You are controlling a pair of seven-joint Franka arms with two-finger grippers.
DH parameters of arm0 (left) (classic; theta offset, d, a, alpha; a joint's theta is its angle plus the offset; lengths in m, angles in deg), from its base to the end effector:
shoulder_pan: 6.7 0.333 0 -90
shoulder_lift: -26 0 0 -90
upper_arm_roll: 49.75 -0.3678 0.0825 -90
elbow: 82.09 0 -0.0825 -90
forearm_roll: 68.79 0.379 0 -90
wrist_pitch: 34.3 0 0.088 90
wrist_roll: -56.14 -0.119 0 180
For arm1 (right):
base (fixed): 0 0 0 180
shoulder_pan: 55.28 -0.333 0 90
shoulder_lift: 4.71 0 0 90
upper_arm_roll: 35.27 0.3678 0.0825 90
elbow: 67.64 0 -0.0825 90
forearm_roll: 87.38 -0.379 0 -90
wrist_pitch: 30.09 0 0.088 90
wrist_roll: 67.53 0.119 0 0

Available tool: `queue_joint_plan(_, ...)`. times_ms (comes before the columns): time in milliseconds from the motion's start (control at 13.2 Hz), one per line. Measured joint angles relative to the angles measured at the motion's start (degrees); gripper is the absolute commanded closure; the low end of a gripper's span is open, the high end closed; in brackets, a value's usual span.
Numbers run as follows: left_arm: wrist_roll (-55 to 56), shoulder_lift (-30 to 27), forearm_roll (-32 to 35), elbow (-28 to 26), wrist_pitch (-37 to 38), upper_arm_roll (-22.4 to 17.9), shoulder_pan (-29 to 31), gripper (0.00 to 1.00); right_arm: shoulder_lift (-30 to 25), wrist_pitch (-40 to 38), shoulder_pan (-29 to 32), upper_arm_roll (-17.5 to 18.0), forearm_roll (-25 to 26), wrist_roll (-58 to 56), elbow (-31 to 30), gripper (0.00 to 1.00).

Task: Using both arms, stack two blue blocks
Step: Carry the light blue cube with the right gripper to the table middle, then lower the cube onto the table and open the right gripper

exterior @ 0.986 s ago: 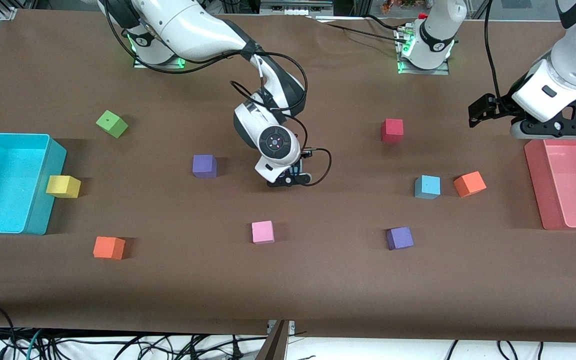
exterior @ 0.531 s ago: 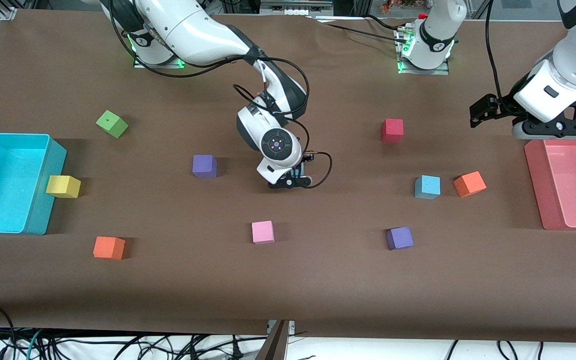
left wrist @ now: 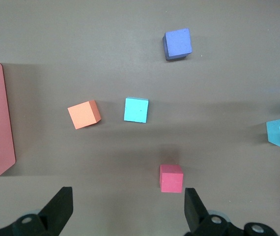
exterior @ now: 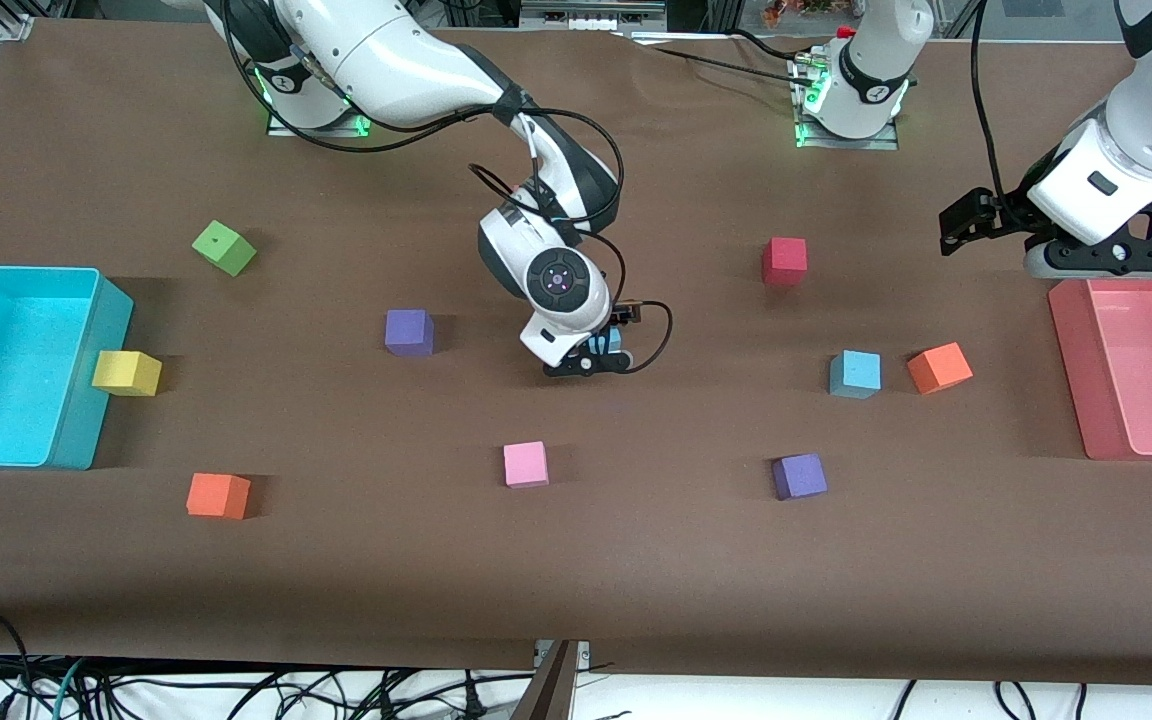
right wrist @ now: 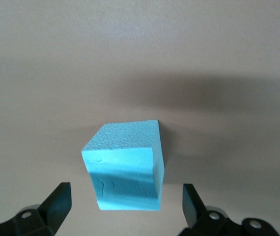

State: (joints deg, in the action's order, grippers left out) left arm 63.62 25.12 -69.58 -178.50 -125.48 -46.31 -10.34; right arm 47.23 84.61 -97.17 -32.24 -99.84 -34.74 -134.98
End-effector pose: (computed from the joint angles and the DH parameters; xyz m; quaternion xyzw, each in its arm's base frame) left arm 0.5364 -0.0685 0.6223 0.9993 0.0039 -0.0385 0.0016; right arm 0.5581 0.5601 0.2584 -0.9912 -0.0466 0.1044 0.0671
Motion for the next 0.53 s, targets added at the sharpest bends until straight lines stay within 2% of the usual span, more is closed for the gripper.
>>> queue_joint_plan(303, 0.0, 0.0, 0.0, 0.0, 0.0, 0.0, 0.0, 0.0, -2.4, -3.8, 2.6, -0.2, 0.0, -8.3, 1.1, 0.0)
queue_joint_plan(531, 0.0, 0.2, 0.0, -0.3, -0.2, 0.0, 0.0, 0.0, -5.9, -7.8, 5.0, -0.2, 0.0, -22.5, 0.6, 0.0)
